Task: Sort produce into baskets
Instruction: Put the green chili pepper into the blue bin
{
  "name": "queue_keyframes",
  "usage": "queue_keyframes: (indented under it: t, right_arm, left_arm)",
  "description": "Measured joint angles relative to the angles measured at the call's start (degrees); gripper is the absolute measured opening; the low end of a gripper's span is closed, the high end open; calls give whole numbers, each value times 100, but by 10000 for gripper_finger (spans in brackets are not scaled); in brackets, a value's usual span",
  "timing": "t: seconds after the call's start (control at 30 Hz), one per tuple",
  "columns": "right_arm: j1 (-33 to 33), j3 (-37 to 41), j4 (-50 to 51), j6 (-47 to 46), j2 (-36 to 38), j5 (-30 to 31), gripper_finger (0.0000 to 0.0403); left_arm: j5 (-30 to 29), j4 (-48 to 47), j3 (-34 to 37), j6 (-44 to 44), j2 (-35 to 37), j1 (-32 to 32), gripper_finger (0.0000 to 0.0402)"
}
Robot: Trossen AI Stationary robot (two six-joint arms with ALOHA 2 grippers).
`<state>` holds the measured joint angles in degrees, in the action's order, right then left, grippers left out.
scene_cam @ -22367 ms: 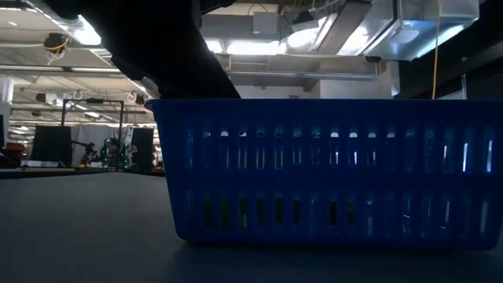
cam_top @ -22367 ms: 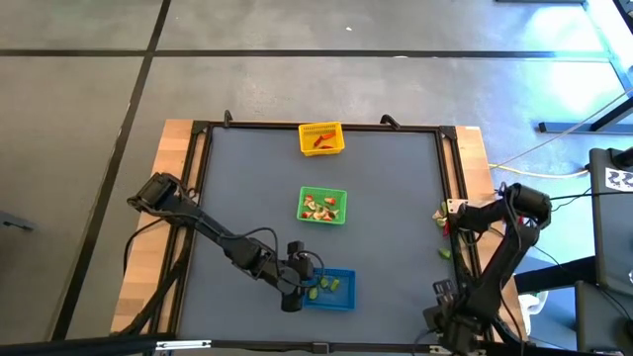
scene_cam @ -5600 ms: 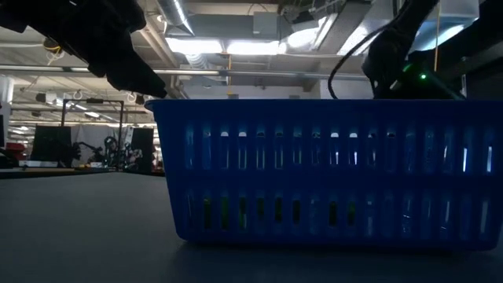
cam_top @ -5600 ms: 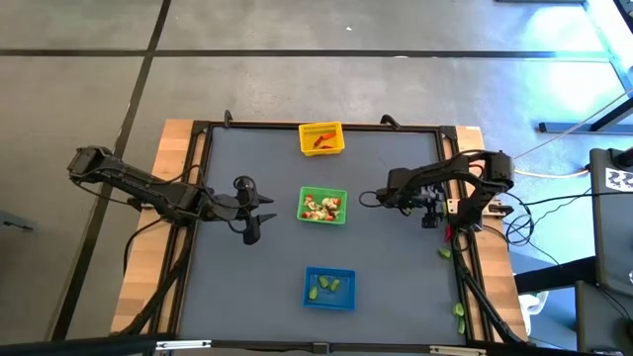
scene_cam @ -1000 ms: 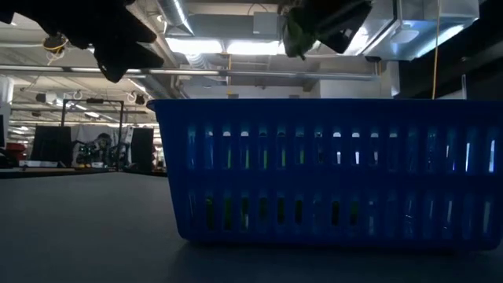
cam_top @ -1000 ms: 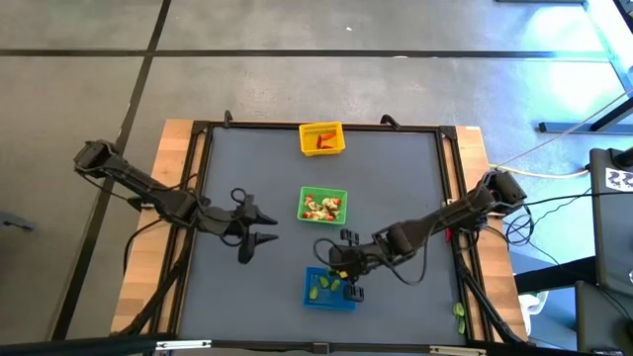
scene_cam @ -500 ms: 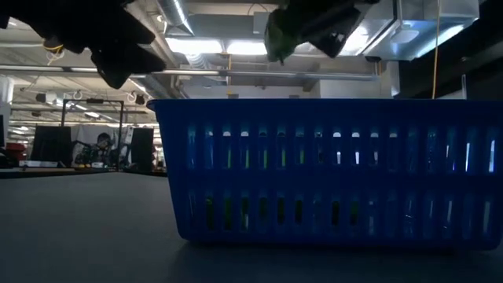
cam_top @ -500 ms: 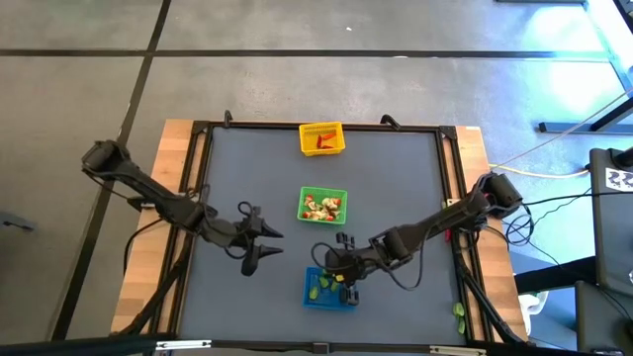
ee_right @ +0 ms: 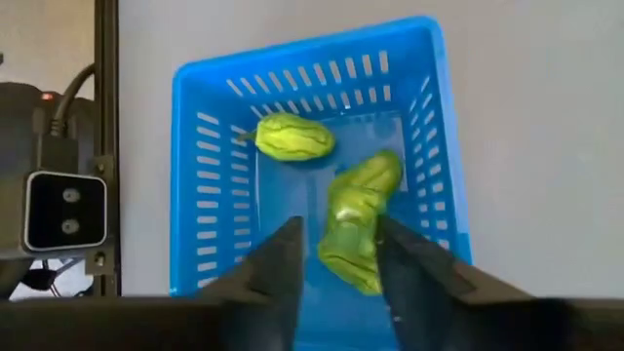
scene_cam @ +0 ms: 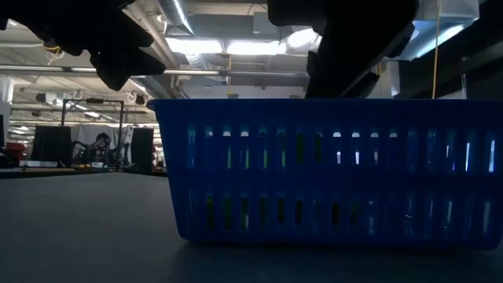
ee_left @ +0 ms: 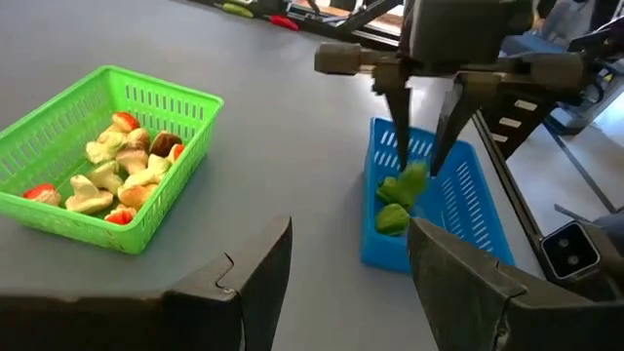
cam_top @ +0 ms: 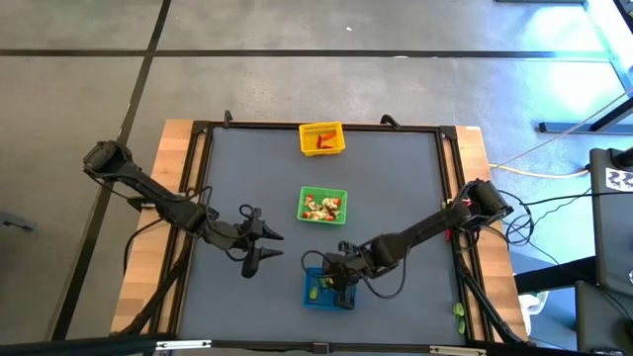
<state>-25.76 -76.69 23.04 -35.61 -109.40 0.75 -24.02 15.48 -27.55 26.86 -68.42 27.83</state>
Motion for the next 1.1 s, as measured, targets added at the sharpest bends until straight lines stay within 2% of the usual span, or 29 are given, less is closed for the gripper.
queue_keyframes:
  t: [0.2, 0.37, 0.63, 0.87, 1.1]
  right_arm:
    - [-9, -5, 262, 2, 14, -256, 209]
    - [-102, -236, 972, -9, 266, -377, 253]
    - [-510, -400, 1914, -175, 938, 77, 257]
    - [-999, -400, 2847, -900, 1343, 430, 247]
    - [-1579, -398, 3639, -1731, 1405, 623, 243]
  left_arm:
    - [-1, 18, 0, -27, 0, -7, 200]
    - [-4, 16, 0, -26, 0, -12, 200]
    - [-25, 17, 0, 30, 0, -59, 200]
    - [-24, 16, 0, 15, 0, -59, 200]
    - [-24, 14, 0, -16, 0, -59, 200]
